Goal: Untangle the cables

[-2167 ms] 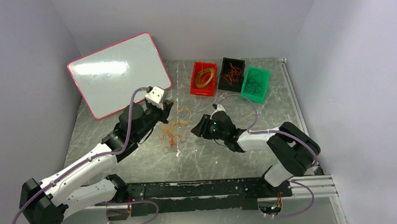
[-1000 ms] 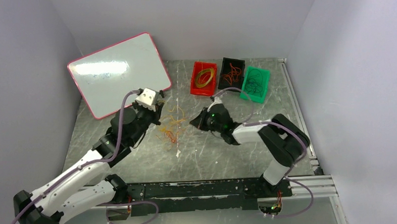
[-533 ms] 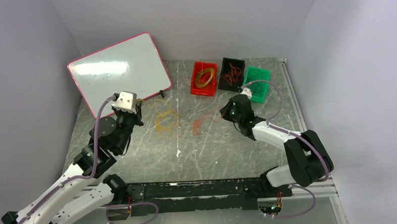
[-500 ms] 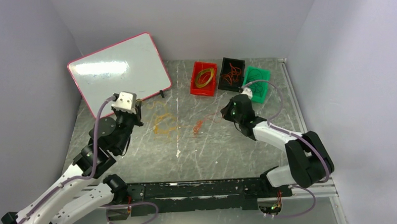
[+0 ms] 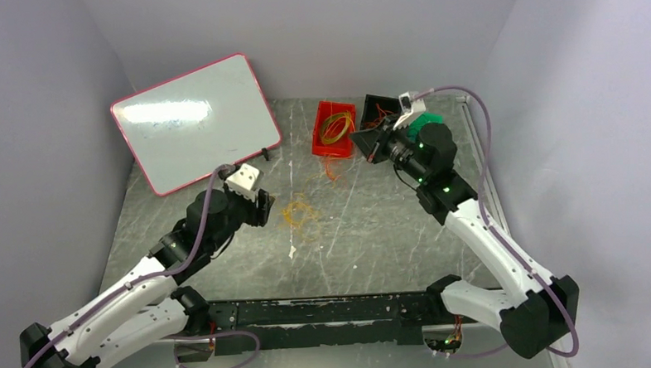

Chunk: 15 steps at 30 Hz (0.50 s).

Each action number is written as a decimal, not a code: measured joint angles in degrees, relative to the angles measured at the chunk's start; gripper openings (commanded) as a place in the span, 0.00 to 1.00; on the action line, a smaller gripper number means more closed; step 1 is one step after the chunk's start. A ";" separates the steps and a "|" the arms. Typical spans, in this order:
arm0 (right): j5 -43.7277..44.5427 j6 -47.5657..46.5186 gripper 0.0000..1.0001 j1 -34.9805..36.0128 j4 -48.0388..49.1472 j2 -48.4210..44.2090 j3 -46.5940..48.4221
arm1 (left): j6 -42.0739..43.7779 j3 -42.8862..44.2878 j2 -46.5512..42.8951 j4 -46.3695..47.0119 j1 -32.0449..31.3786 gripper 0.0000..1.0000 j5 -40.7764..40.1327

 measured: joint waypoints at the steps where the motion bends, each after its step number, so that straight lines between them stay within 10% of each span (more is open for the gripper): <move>1: -0.87 -0.22 0.00 0.17 -0.39 -0.50 0.92 | -0.24 -0.37 -0.20 -0.02 0.00 0.92 0.26; 15: -11.72 -1.46 0.00 1.99 -7.65 1.77 14.38 | 8.94 0.04 -6.12 1.66 0.00 0.98 13.64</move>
